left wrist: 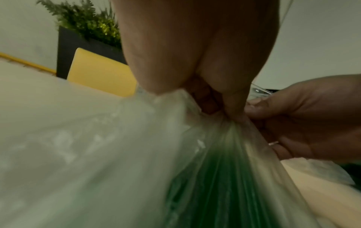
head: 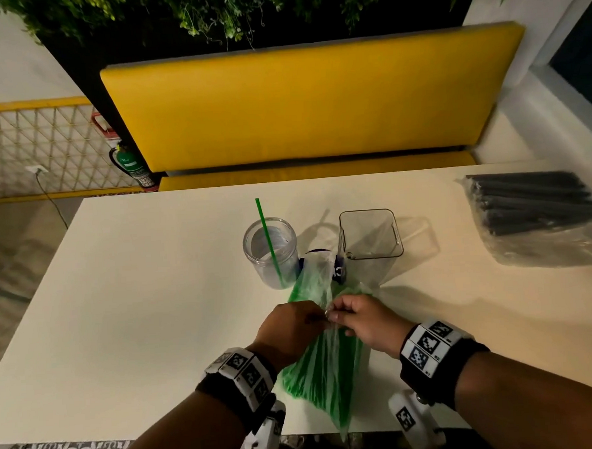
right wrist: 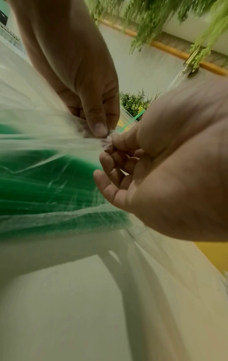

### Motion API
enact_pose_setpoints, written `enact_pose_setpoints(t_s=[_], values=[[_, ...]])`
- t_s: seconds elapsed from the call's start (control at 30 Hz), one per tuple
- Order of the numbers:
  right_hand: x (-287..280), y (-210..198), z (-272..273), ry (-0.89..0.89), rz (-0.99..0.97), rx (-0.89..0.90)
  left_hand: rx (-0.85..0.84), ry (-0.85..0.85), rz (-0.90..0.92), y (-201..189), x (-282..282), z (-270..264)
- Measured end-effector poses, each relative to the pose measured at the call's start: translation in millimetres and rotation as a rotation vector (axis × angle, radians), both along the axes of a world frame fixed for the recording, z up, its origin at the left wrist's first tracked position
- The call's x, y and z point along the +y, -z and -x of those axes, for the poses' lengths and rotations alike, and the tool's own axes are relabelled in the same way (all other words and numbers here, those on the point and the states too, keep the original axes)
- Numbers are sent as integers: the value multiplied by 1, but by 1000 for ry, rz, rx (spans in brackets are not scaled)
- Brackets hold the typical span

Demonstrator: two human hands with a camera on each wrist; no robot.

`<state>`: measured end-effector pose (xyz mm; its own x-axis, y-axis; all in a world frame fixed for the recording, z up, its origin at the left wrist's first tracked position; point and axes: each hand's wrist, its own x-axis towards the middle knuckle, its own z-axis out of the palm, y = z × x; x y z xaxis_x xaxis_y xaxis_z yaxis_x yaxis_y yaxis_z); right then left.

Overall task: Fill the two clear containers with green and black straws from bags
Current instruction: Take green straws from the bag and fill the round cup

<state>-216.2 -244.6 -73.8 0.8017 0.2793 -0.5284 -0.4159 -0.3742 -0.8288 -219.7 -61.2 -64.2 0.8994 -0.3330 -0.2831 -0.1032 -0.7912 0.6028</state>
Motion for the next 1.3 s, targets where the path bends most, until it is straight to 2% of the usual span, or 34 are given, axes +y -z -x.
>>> enact_pose_setpoints(t_s=[0.17,0.33,0.47,0.53,0.6,0.63,0.7,0.73,0.8,0.83,0.93,1.03,1.1,1.13,1.2,1.23,1.3], values=[[-6,5,2,-18,40,-62,183,-206,283,1,2,0],[-17,4,7,-95,171,-144,355,-552,589,-3,16,3],[-55,9,13,-183,476,-107,343,-904,733,-8,53,1],[-74,0,16,-294,701,-8,336,-971,713,-11,70,5],[-77,-15,21,-393,940,-24,354,-950,663,-14,79,14],[-70,-24,24,-390,1005,-136,370,-923,644,-16,80,19],[-37,-44,26,-323,952,-403,414,-871,634,-21,77,28],[-17,-50,26,-302,858,-441,440,-855,638,-23,75,32],[19,-47,22,-290,685,-333,483,-842,652,-26,73,36],[31,-36,20,-306,658,-256,495,-838,658,-26,73,38],[38,-6,9,-309,706,-160,484,-827,610,-21,82,39],[20,7,0,-154,665,-135,431,-915,474,-2,109,39],[11,7,-4,-109,624,-216,255,-920,259,5,119,39],[9,5,-4,-105,595,-270,88,-849,122,4,116,39],[7,-1,-2,-146,540,-390,-248,-585,71,-6,91,38],[6,-4,-1,-188,519,-444,-294,-425,112,-9,72,37],[6,-9,-2,-280,484,-521,-156,-137,84,-12,35,33]])
